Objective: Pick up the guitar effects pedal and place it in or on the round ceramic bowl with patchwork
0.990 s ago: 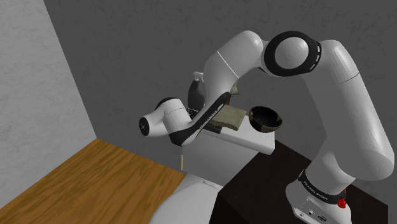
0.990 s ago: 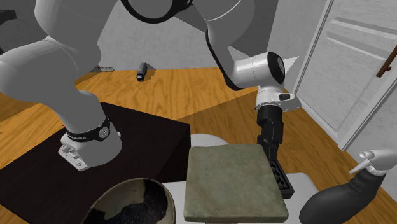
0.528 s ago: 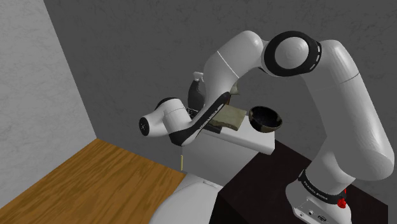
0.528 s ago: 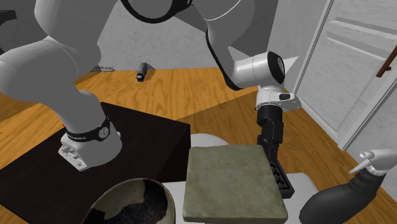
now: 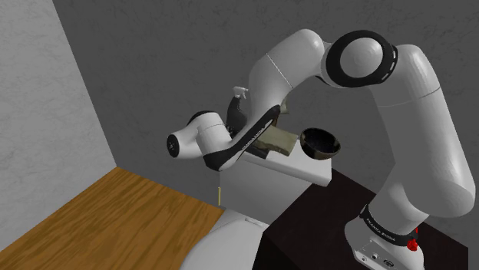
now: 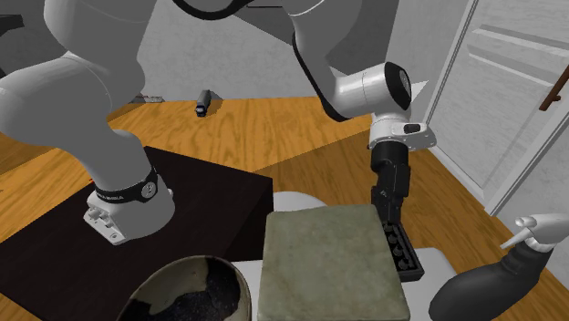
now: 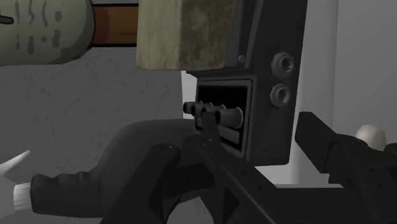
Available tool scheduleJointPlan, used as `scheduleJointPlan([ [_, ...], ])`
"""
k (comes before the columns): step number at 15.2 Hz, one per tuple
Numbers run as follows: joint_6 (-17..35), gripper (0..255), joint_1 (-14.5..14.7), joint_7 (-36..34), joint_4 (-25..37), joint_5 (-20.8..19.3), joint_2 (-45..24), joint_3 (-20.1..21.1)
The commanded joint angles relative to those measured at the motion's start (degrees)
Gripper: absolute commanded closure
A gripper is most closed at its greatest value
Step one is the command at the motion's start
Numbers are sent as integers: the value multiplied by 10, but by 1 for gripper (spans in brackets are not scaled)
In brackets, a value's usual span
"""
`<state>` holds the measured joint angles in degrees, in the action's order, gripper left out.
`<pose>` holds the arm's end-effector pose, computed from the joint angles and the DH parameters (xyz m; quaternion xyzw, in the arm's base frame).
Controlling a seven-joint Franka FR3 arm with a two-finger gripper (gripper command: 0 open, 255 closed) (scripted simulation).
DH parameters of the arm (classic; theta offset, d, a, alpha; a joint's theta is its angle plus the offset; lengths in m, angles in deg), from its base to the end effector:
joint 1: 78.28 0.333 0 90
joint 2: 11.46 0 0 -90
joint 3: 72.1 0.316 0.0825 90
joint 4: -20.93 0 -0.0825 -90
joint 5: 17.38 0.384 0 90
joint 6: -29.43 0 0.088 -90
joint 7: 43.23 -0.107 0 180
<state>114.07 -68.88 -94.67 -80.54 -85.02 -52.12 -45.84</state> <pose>0.5443 0.2370 0.1843 0.8406 0.1053 0.0008 0.5313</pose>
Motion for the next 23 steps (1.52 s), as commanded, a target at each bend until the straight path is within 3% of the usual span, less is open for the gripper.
scheduleJointPlan([
  [1, -4, 255, -2, 8, -4, 4, 14, 3],
  [23, -48, 255, -18, 99, -12, 40, 131, 29],
])
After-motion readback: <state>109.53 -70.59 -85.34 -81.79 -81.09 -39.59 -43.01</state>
